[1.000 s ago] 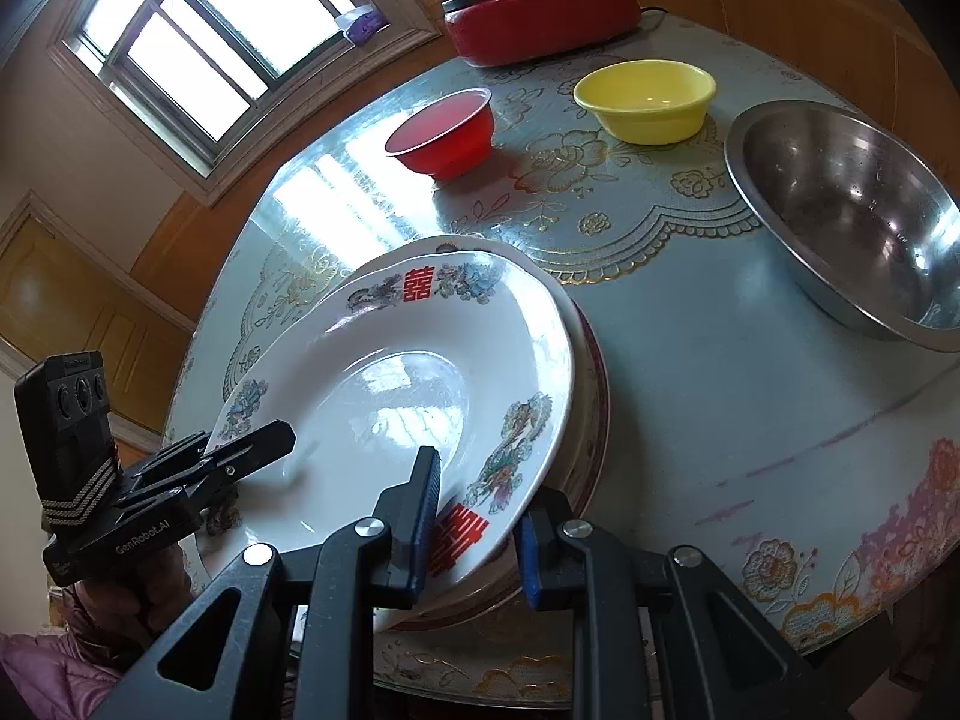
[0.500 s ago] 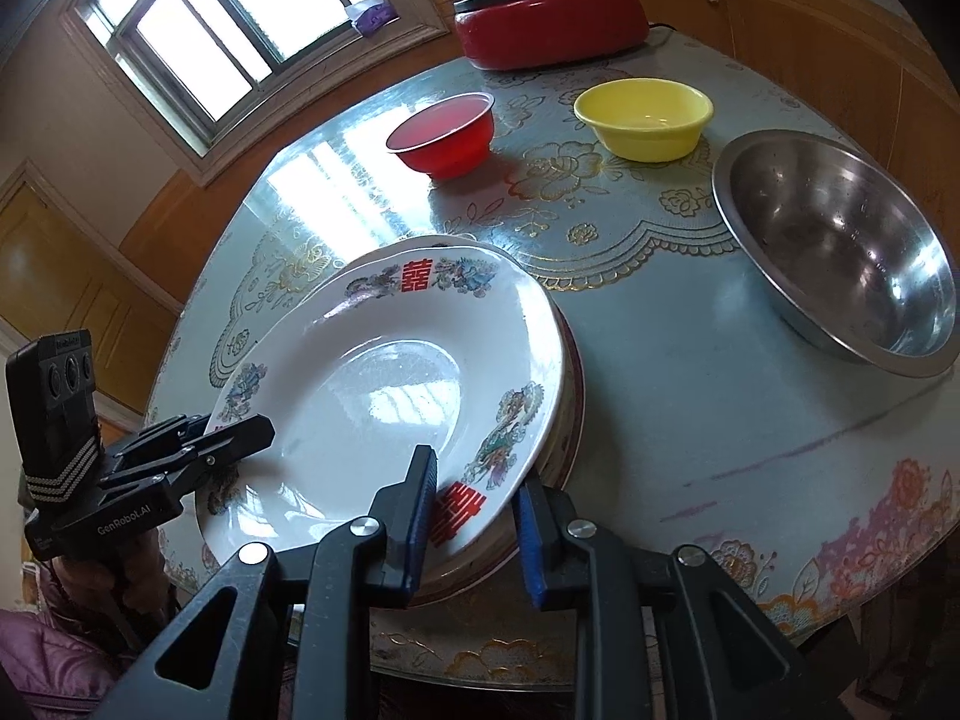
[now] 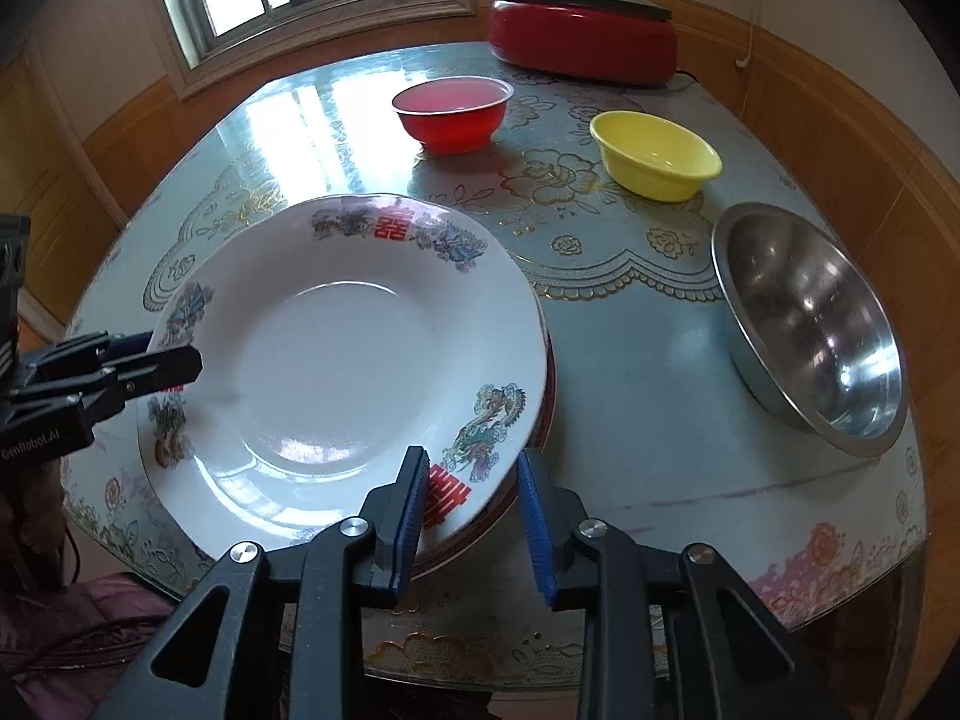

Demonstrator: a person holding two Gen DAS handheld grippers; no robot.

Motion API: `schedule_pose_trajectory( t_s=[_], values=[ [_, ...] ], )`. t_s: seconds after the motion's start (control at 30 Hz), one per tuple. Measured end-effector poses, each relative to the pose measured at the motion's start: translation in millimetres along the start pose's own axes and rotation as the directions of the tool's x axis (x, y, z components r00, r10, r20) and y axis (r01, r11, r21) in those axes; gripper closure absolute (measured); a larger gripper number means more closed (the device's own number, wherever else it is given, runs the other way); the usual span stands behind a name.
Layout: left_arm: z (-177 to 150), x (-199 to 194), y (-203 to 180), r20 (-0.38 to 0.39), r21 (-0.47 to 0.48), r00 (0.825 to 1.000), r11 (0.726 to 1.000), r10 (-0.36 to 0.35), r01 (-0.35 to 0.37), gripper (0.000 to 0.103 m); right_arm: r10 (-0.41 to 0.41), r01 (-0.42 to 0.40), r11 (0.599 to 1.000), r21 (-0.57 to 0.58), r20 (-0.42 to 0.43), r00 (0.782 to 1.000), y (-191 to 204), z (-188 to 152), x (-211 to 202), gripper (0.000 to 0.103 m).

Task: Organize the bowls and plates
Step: 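Carry the smaller plate with both grippers and lower it onto the plate stack, then open both grippers at the stack rim and withdraw them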

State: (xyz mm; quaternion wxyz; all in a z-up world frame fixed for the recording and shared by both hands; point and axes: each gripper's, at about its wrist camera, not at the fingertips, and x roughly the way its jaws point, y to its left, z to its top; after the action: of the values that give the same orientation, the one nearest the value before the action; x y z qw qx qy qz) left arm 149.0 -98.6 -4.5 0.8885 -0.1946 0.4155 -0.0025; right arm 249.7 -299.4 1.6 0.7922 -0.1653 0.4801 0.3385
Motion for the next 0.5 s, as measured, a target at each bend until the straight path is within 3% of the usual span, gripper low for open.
schedule_pose_trajectory(
  t_s=[0.4, 0.5],
  values=[
    [-5.4, -6.2, 2.2, 0.011, 0.026, 0.999, 0.999, 0.045, -0.045, 0.067, -0.015, 0.014, 0.996, 0.088, 0.012, 1.0, -14.3, 6.1, 1.4, 0.074],
    [-8.2, -10.2, 6.5, 0.018, 0.015, 1.0, 1.0, 0.024, -0.025, 0.067, -0.015, 0.013, 0.994, 0.112, 0.022, 1.0, -17.3, 11.0, 6.7, 0.074]
  ],
)
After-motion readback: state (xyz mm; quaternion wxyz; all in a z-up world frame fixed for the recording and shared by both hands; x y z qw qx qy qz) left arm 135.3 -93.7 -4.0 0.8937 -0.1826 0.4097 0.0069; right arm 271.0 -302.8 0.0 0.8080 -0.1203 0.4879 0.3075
